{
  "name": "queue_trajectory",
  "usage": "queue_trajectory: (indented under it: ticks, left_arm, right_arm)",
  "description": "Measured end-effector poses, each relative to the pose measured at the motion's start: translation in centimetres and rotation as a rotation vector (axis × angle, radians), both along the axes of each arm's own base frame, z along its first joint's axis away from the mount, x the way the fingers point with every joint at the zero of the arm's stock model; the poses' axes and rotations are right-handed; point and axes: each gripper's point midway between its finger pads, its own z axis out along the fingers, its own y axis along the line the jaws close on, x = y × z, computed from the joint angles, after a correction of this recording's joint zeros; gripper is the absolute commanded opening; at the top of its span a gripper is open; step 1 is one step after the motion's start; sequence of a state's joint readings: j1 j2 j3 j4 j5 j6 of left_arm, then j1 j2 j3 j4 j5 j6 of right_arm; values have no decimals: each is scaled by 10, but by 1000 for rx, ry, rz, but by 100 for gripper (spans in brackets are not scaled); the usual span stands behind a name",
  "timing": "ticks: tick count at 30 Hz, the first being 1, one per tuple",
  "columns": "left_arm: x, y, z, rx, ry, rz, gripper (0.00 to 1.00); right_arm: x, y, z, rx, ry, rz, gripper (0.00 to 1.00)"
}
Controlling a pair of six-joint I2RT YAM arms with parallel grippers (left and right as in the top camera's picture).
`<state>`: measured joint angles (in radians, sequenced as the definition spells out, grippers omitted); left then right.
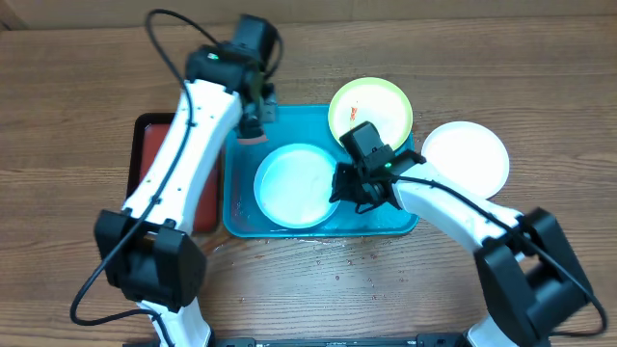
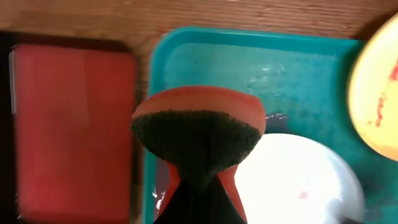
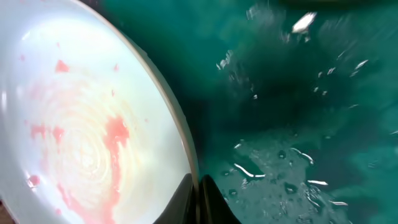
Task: Clean dirty plates on tray and stack at the side
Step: 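Lift the sponge away and tilt the light-blue plate up with the right gripper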
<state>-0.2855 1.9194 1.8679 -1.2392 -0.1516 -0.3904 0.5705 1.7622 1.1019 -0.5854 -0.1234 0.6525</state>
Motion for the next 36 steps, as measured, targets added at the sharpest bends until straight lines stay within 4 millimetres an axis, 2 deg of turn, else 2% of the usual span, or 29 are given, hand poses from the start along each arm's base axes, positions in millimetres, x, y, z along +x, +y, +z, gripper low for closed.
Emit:
queue_trajectory:
  ticks: [6,9,18,25,30,36]
  left_arm:
    - [-4,36,-3,-20,52,87,4]
    - [-5,49,-4,-21,61,116,4]
    - [-10,49,-5,-27,85,95,4]
    - [-10,47,-6,-38,87,92,4]
    - [-10,46,-6,-40,88,91,4]
    - [-11,46,-8,-39,96,91,4]
  right_arm:
    - [13,4,65,-189,-202,31,4]
    - [14,3,90,-327,-315,39,4]
    - [11,-12,140,-719,-652,5,4]
    - [2,-16,203,-970,-965,-94,4]
    - [-8,-10,222,-1038,-1060,-106,4]
    - [-11,-10,230,-1073,-1094,-114,4]
